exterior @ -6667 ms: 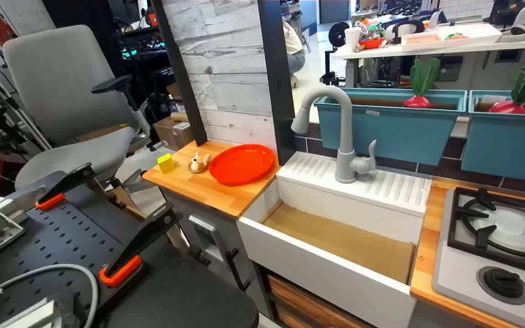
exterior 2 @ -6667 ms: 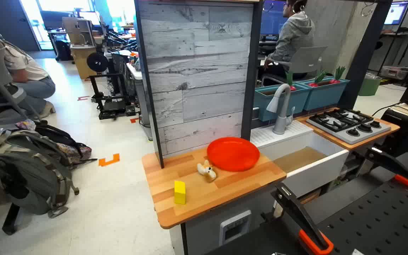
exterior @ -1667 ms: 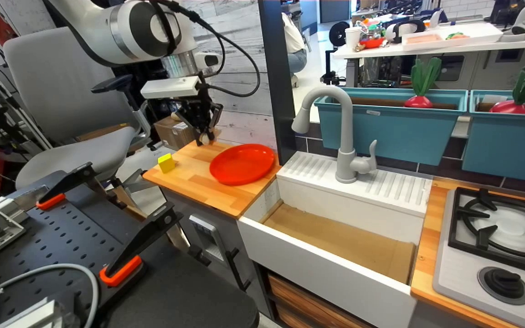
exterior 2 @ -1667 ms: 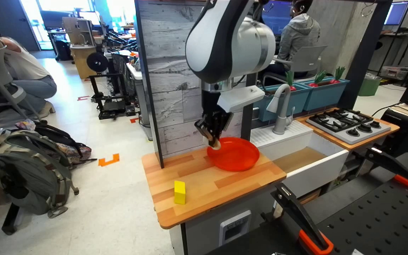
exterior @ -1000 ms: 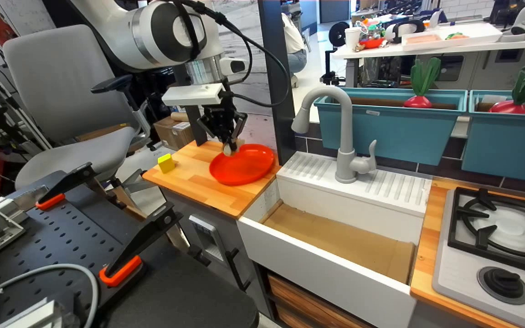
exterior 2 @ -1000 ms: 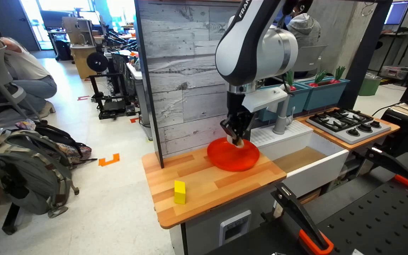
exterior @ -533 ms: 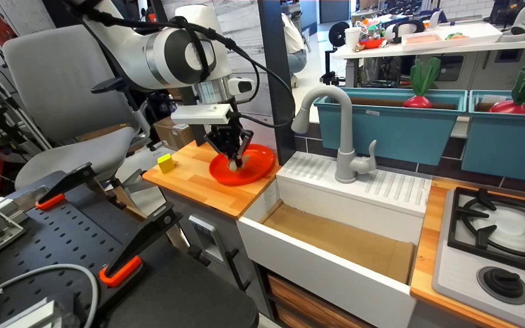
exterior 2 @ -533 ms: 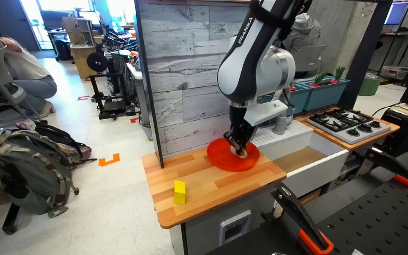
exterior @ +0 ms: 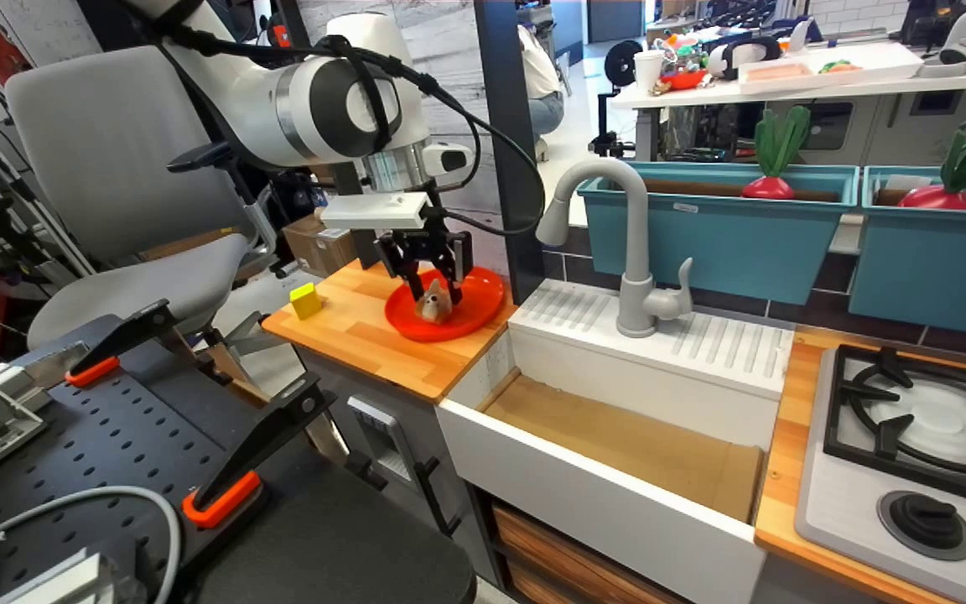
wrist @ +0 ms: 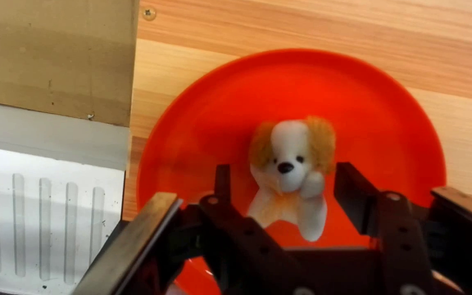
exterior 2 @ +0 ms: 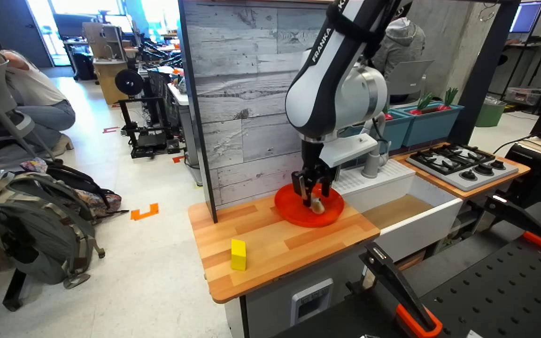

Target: Pick up the plush toy from the counter and put it on the orange plate

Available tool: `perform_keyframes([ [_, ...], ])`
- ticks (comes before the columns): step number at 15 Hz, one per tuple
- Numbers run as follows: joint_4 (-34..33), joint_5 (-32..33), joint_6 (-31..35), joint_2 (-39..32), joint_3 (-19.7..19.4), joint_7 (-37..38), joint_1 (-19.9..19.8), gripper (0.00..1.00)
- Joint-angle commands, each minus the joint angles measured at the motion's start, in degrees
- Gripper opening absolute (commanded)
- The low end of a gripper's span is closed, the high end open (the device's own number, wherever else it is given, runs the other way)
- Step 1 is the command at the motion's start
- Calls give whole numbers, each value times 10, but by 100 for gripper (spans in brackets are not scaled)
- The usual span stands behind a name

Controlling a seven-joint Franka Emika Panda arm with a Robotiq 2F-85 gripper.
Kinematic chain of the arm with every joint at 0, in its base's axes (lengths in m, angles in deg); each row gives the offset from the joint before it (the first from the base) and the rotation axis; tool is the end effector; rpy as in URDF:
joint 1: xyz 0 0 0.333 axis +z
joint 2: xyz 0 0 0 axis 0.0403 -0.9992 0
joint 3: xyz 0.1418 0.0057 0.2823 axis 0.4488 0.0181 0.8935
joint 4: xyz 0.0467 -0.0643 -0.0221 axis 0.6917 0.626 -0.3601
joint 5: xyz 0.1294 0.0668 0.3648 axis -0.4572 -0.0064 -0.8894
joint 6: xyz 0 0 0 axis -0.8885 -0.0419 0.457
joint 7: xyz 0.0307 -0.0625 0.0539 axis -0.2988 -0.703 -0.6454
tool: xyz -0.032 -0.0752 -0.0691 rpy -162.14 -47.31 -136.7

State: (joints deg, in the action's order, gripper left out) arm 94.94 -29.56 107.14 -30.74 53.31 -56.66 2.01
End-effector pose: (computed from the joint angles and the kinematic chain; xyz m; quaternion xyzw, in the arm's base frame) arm 0.6399 0.0515 0.0182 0.9916 0.1258 -0.0150 0.0275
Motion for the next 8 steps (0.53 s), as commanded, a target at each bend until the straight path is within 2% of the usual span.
perform_keyframes([
  [1,40,1,0,52,-5,21,14,99],
  [4,112,25,30,121,-16,29,42,100],
  [6,155,38,44,165,-9,22,48,100],
  [7,162,43,36,175,-7,16,50,100],
  [8,105,31,25,126,-1,17,40,100],
])
